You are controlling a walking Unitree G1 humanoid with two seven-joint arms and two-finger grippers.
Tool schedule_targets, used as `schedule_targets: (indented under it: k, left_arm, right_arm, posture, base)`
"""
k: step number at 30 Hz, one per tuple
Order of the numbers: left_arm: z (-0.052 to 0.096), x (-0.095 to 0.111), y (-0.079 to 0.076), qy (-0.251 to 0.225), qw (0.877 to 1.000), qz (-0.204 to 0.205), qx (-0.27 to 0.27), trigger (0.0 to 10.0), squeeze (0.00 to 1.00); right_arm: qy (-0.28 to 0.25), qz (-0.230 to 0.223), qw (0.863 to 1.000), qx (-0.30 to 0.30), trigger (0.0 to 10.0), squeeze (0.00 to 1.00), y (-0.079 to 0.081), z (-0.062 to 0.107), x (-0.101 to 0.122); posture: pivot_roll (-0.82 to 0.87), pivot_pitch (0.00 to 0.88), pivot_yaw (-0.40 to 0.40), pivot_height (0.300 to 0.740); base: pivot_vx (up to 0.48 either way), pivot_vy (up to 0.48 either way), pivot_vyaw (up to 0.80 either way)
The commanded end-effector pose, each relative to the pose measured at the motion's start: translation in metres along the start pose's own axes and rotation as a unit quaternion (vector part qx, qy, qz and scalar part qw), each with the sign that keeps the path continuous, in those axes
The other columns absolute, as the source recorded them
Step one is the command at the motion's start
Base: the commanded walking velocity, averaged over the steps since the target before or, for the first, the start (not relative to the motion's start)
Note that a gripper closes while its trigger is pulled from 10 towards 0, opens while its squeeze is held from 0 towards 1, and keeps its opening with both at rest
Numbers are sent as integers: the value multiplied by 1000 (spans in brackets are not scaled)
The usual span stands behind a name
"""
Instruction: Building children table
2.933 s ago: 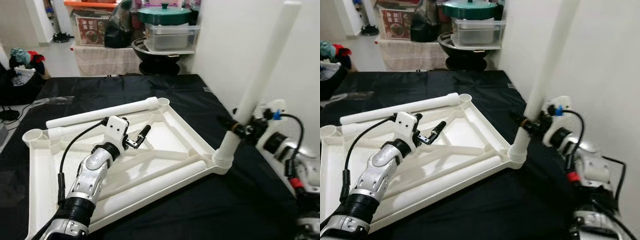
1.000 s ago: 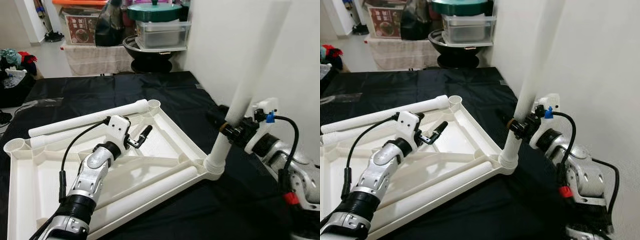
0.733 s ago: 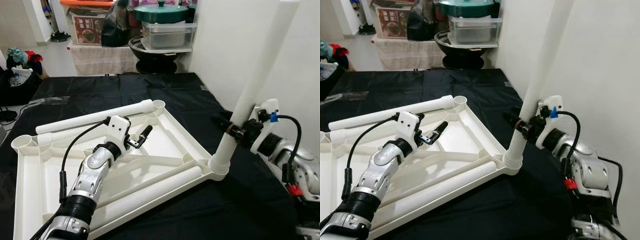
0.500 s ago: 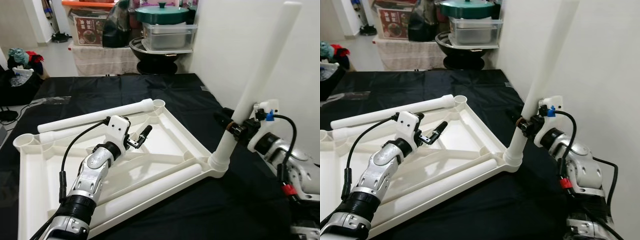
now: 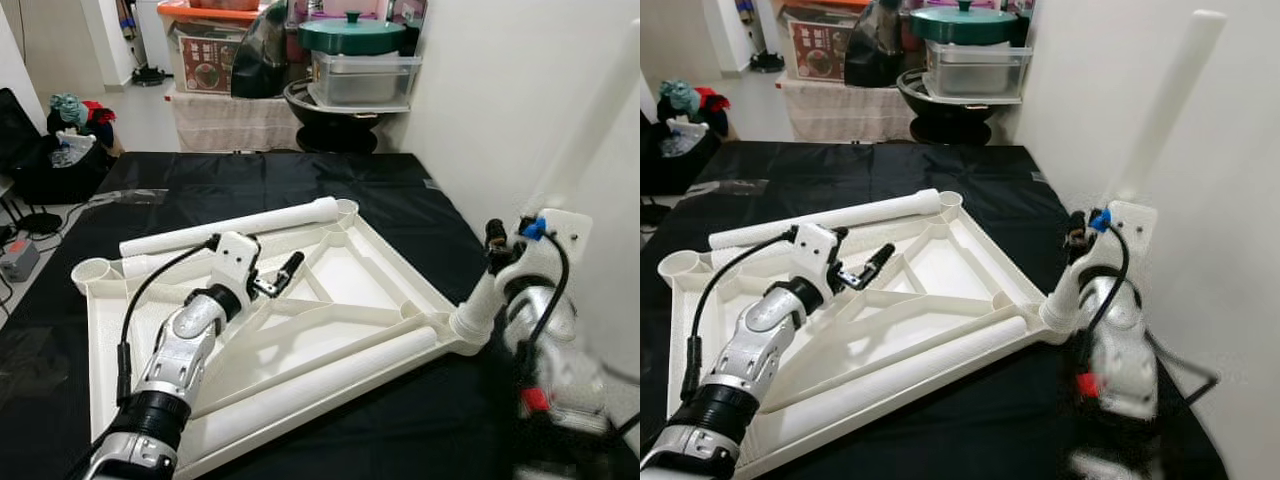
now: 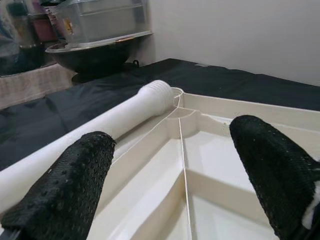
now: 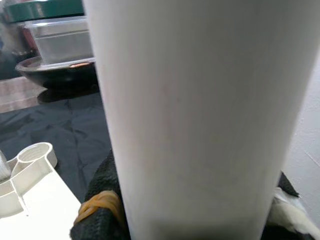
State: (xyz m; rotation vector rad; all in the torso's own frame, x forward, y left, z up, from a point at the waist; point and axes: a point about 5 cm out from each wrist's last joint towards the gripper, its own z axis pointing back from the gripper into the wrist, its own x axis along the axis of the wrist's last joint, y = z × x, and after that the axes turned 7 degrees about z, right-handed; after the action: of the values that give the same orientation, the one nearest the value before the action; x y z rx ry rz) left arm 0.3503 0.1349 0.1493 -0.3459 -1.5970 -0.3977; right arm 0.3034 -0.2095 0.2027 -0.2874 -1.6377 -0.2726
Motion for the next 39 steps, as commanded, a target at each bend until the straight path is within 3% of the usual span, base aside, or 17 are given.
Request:
schedule_targets:
  k: [1,3,4,7,8,11,13,14,16,17,29,30,31,32,37,38,39]
  left_arm:
    - [-2,1,0,5,1000,-13,-7,10000,0]
    - [-2,1,0,5,1000,-13,-7,10000,0]
    - [-4,2,-1,3,1000,-13,-10,10000,0]
    - [-4,2,-1,3,1000,-13,-10,10000,0]
    - [-4,2,-1,4,1000,-11,-9,10000,0]
    - [-3,1,-1,5,1000,-10,-8,10000,0]
    - [-3,1,-1,5,1000,-9,-7,10000,0]
    - [-4,1,0,5,1000,-8,-7,10000,0]
    - [-4,1,-1,5,1000,-8,-7,10000,0]
    - [-5,2,-3,4,1000,-8,-11,10000,0]
    - [-3,3,0,1,1000,-13,-11,10000,0]
    - [-3,2,-1,1,1000,-12,-11,10000,0]
    - [-3,2,-1,1,1000,-12,-11,10000,0]
    - [-2,1,-3,0,1000,-11,-11,10000,0]
    - [0,1,-5,0,1000,-9,-14,10000,0]
    - [0,0,-4,2,1000,-11,-13,10000,0]
    - [0,0,-4,2,1000,-11,-13,10000,0]
  right_arm:
    - [60,3,998,16,0,0,10,8,-26]
    - [60,3,998,16,0,0,10,8,-26]
    - [64,7,997,45,10000,0,24,11,-26]
    - [62,7,996,66,10000,0,30,11,-24]
    - [46,2,995,85,10000,922,31,7,-18]
    - [26,-20,993,110,10000,1000,29,4,-12]
    - [10,-28,988,151,10000,1000,29,1,-4]
    - [-14,-33,978,203,10000,0,25,-2,5]
    - [-25,-31,969,243,10000,0,20,-3,11]
    - [-43,-4,947,319,10000,0,15,0,20]
    - [-51,63,864,497,9490,0,8,5,27]
    - [-43,65,860,505,3765,0,8,2,25]
    - [-43,65,860,505,3765,0,8,2,25]
    - [-34,60,862,502,0,0,8,0,22]
    - [-16,59,883,465,0,0,6,-8,16]
    - [-4,59,907,416,0,0,3,-16,11]
    - [-4,59,907,416,0,0,3,-16,11]
  posture:
    - [35,0,-52,740]
    - [35,0,-52,740]
    - [38,0,-58,740]
    - [37,0,-59,740]
    - [39,0,-63,740]
    - [38,0,-63,740]
    - [33,0,-59,740]
    - [23,0,-52,740]
    - [23,0,-52,740]
    - [26,0,-51,740]
    - [38,0,-68,740]
    - [42,0,-71,740]
    - [42,0,-71,740]
    - [47,0,-73,740]
    - [49,0,-67,740]
    - [46,0,-65,740]
    - [46,0,-65,740]
  base:
    - [0,0,0]
    - [0,0,0]
    - [0,0,0]
    - [0,0,0]
    - [0,0,0]
    - [0,0,0]
    - [0,0,0]
    - [0,0,0]
    - [0,0,0]
    - [0,0,0]
    - [0,0,0]
    - [0,0,0]
    - [0,0,0]
    - [0,0,0]
    - [0,0,0]
    - [0,0,0]
    - [0,0,0]
